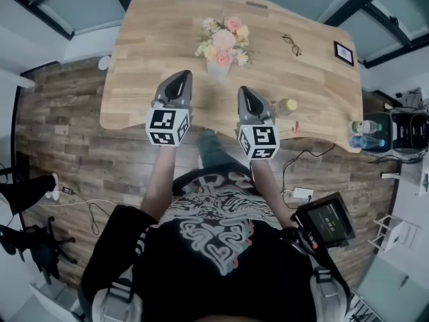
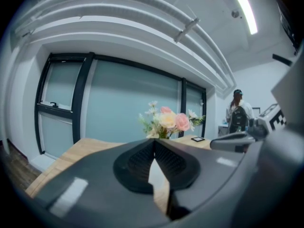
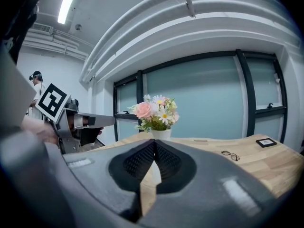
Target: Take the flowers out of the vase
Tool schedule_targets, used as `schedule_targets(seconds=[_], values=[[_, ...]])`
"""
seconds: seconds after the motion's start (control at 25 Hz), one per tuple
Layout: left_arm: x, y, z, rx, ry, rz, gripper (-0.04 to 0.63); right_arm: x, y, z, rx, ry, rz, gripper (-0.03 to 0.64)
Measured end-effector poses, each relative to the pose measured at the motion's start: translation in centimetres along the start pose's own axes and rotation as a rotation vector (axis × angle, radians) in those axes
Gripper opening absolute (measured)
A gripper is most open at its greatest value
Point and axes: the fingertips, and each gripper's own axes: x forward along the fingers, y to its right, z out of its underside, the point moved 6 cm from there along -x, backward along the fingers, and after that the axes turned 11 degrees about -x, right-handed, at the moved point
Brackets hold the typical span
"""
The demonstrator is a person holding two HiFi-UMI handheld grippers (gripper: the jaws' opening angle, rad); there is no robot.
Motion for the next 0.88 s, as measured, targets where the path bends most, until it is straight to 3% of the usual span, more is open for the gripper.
schedule_targets(seconds=[0.2,0.52,0.88], values=[[1.2,-0.6,0.0,0.009,-0.004,-0.003,-0.011,1.4,0.5,0.7,0.014,-0.008,-0.009,-0.002],[2.4,-1.1,0.2,0.013,-0.01,0.055,-0.011,3.0,0.4,1.2,0.012,-0.025,-0.024,0.0],[4.6,-1.7,0.0,0.057,-0.006,0.219,-0.011,5.3,1.4,2.1,0.005,-0.044,-0.026,0.002]])
